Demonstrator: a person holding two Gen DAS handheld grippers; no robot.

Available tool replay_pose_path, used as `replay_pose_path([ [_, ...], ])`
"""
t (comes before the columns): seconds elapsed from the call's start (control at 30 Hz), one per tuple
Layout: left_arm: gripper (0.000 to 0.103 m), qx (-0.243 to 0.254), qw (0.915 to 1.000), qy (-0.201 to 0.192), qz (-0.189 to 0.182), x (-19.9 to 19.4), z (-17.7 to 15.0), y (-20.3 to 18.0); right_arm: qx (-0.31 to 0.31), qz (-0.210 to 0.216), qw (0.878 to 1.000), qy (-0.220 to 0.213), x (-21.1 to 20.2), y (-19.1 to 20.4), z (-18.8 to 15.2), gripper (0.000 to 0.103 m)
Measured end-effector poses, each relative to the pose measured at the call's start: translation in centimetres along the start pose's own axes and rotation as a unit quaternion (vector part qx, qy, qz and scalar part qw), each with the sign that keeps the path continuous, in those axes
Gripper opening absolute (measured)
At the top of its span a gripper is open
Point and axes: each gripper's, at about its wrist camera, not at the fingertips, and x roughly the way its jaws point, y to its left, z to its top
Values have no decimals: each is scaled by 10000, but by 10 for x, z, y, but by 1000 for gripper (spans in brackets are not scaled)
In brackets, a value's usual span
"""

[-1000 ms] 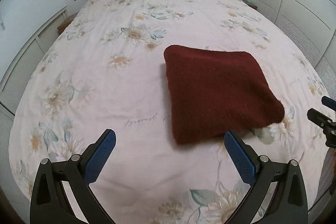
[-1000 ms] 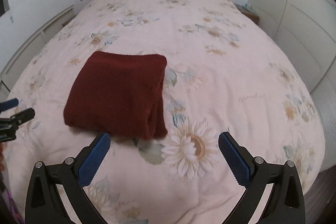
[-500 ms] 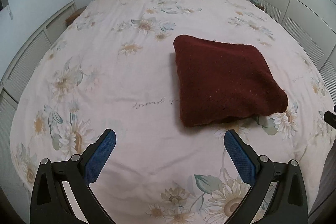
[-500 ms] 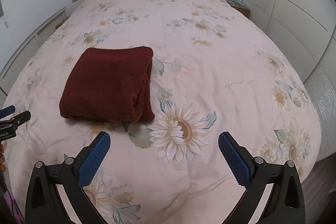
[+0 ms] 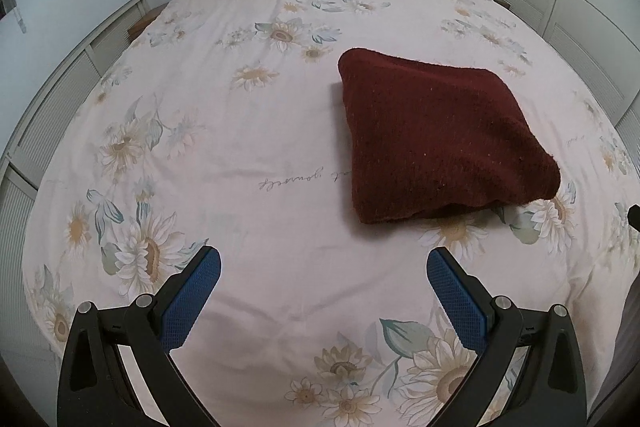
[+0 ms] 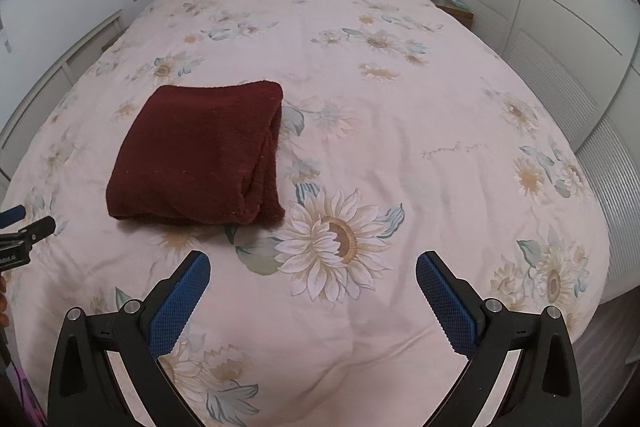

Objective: Fold small clothes

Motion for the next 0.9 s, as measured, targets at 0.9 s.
replay_pose_path([
  [0.9, 102, -65, 9999, 119, 94, 3, -4, 8, -230, -62, 9997, -14, -6, 8, 6, 103],
])
